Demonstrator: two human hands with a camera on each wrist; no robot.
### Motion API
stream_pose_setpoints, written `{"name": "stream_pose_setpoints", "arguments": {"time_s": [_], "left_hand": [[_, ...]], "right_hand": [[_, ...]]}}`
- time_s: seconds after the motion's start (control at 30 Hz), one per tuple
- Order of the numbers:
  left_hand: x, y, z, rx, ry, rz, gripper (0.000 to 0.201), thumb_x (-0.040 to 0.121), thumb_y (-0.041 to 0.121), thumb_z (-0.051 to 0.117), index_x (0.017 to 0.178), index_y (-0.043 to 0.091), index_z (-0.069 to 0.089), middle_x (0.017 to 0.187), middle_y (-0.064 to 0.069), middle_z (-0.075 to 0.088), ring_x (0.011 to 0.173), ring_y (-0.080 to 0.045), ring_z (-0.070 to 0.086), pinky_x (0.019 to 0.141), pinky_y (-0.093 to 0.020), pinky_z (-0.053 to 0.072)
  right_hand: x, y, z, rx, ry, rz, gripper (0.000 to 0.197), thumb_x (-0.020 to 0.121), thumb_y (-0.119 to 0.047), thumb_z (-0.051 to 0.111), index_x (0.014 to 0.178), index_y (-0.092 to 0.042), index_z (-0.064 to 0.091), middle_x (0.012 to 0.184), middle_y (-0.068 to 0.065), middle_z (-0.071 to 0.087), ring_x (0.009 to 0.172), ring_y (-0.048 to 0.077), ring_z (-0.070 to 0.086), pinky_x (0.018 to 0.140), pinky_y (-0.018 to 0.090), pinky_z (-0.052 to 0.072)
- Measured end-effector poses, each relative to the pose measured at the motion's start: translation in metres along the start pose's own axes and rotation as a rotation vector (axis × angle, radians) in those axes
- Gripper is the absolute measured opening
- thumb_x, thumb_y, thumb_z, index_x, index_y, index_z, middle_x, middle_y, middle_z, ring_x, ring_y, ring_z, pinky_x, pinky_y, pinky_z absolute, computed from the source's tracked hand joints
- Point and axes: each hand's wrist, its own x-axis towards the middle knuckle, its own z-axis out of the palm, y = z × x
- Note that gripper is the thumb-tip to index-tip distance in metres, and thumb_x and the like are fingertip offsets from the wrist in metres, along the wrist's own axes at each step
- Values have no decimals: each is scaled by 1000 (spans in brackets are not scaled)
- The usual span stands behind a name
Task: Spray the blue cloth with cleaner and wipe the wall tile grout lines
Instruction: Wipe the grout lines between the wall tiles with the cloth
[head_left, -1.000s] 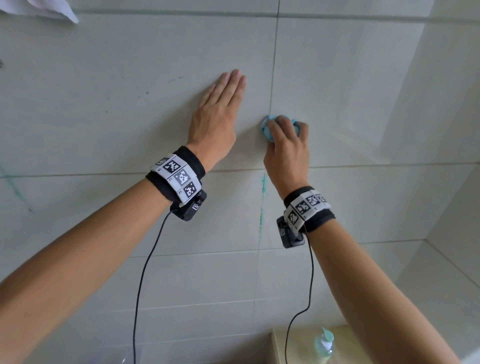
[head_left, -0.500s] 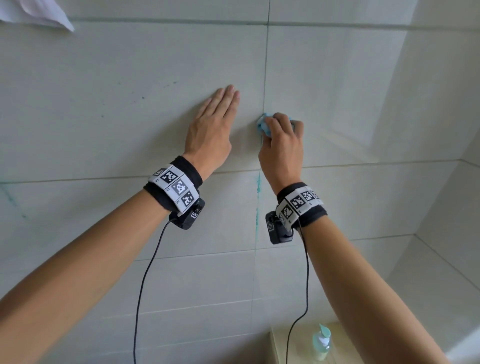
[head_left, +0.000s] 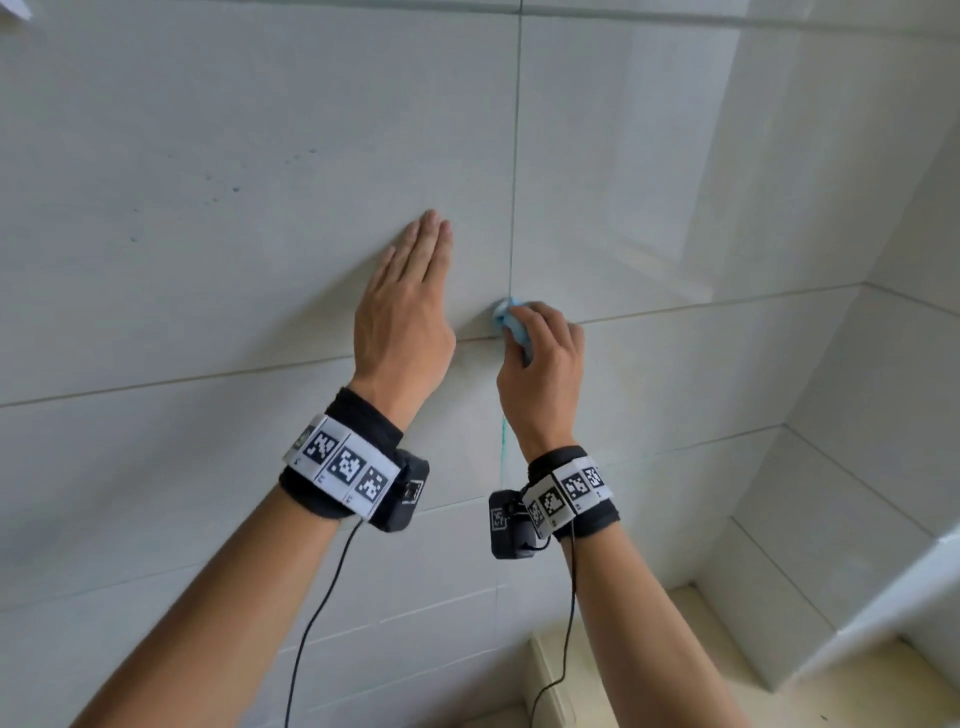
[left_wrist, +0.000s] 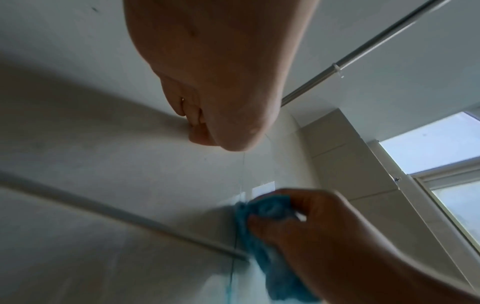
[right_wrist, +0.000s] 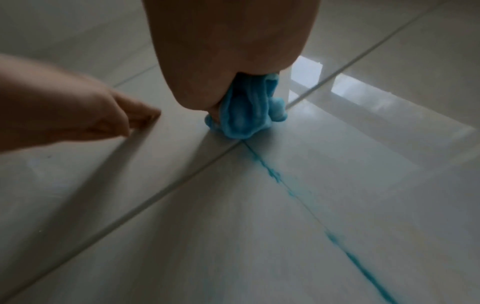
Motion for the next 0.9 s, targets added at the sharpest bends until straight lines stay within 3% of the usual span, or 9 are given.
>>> {"name": "stream_pose_setpoints", "arguments": {"time_s": [0.1,0.23,0.5,0.7,0.77,0.9], "left_hand": [[-13,-5,4,-43,-15,-28,81,89,-13,45,164,8,24,172,-6,20,159,-19,17,130,-33,15],[-18,-10,5,-93,-16,-51,83,87,-15,43,164,10,26,172,-3,21,159,-17,19,129,-35,19],[-33,-5,11,-110,17,-124,81,87,-15,39,163,10,29,172,-2,23,158,-16,20,128,-34,23],[-60,0,25,-82,37,-236,84,85,-15,37,164,12,26,173,-1,19,159,-14,18,125,-36,30],[-69,1,26,-83,53,-288,84,85,-15,38,164,12,24,173,0,18,159,-14,18,124,-37,32],[-76,-1,25,-87,125,-358,85,86,-15,38,164,14,25,173,1,20,159,-11,17,125,-34,31]], "right_hand": [[24,-17,-1,26,69,-25,28,95,0,67,118,-15,73,125,-4,67,107,24,52,92,22,44],[36,-23,9,54,65,8,30,94,1,67,120,-14,73,124,-5,67,110,23,52,92,23,46],[-34,9,29,141,130,191,37,86,10,68,114,-13,76,122,-4,68,108,27,56,93,27,47],[-76,27,28,220,25,297,30,90,4,73,115,-12,76,123,-3,68,110,25,56,93,36,51],[-69,25,20,267,22,302,26,92,1,74,115,-11,77,122,-1,68,111,24,59,94,36,52],[-18,-1,5,368,138,193,23,92,-4,77,115,-6,76,122,6,69,113,28,63,100,25,48]]}}
